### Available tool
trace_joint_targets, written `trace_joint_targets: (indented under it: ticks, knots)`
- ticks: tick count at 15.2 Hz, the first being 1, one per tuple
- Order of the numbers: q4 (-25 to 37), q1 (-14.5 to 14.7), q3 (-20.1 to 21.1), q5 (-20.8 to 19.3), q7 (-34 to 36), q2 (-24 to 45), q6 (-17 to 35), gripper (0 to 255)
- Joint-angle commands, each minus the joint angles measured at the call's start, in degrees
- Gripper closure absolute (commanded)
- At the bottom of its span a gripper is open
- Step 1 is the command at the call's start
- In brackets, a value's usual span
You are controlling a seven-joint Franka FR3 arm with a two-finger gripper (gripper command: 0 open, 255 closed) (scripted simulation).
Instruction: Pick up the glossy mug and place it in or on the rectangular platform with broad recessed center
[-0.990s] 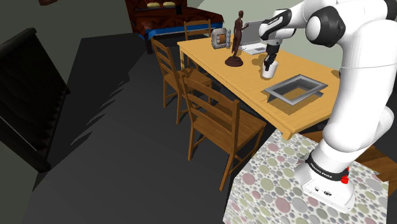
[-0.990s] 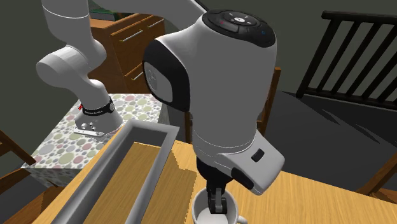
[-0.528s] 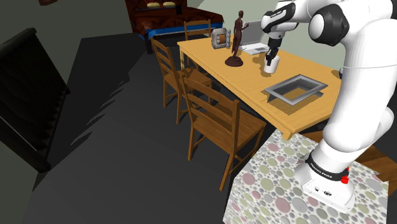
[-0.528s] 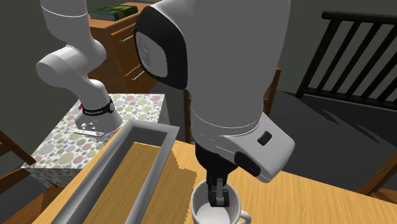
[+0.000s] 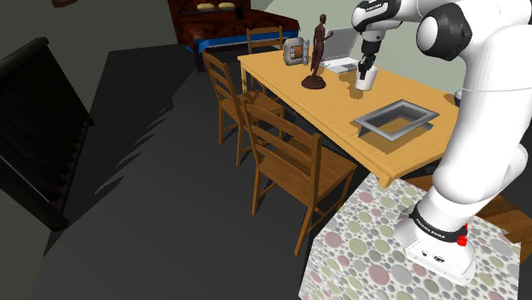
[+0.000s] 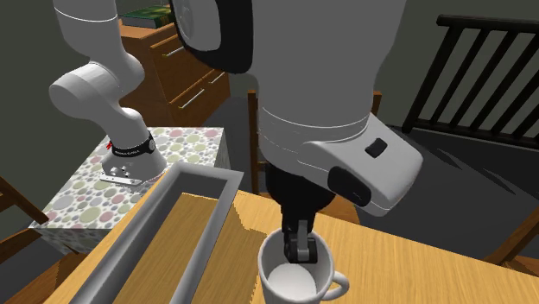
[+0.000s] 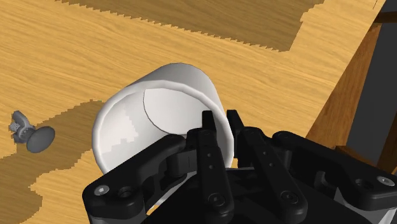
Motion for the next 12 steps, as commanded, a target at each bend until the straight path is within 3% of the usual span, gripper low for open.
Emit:
trace_joint_targets:
  ticks: [1, 8, 12]
  knots:
    - [1.3, -0.1, -0.1, -0.1, 0.0, -0.2, -1.5, 255]
    - [6.3, -0.5, -0.2, -0.2, 0.0, -0.2, -6.4, 255]
    - [-7.1, 2.6, -1.3, -5.4, 1.7, -11.3, -2.9, 255]
